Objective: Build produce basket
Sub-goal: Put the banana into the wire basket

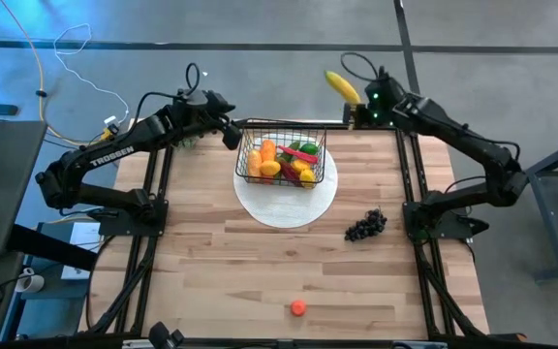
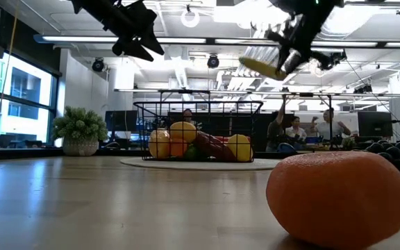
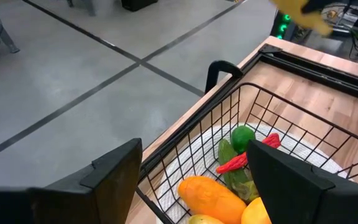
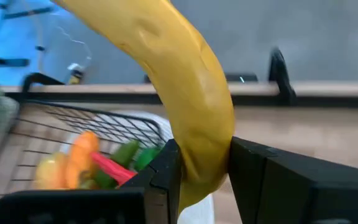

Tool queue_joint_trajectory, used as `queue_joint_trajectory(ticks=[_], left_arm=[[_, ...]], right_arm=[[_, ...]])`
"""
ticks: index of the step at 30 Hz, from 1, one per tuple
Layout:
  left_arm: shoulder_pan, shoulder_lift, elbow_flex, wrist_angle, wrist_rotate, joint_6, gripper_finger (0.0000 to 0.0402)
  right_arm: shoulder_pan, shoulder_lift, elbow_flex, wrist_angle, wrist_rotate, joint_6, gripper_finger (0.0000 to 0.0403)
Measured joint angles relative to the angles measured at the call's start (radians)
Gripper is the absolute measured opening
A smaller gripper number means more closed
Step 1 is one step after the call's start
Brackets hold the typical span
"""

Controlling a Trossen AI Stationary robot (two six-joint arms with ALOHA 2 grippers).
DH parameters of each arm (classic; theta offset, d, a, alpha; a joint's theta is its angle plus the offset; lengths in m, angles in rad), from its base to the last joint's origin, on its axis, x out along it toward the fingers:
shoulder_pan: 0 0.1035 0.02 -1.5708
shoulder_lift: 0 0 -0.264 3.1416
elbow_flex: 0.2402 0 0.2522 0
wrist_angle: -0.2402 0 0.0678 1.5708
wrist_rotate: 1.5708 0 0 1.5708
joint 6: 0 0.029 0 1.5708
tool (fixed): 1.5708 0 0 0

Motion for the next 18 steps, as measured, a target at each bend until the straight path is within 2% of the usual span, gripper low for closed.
queue_joint_trajectory(ticks=[5, 9, 18], left_arm=[[0.0, 0.0, 0.0, -0.005, -0.001, 0.0, 0.028], [0.0, 0.0, 0.0, -0.021, -0.003, -0.002, 0.028], [0.0, 0.0, 0.0, -0.115, -0.003, -0.053, 0.028]], right_arm=[[0.0, 0.0, 0.101, 0.0, -0.005, -0.092, 0.0079], [0.0, 0.014, 0.166, 0.004, -0.071, -0.171, 0.0079], [0.066, 0.108, 0.255, 0.049, -0.125, -0.298, 0.0079]])
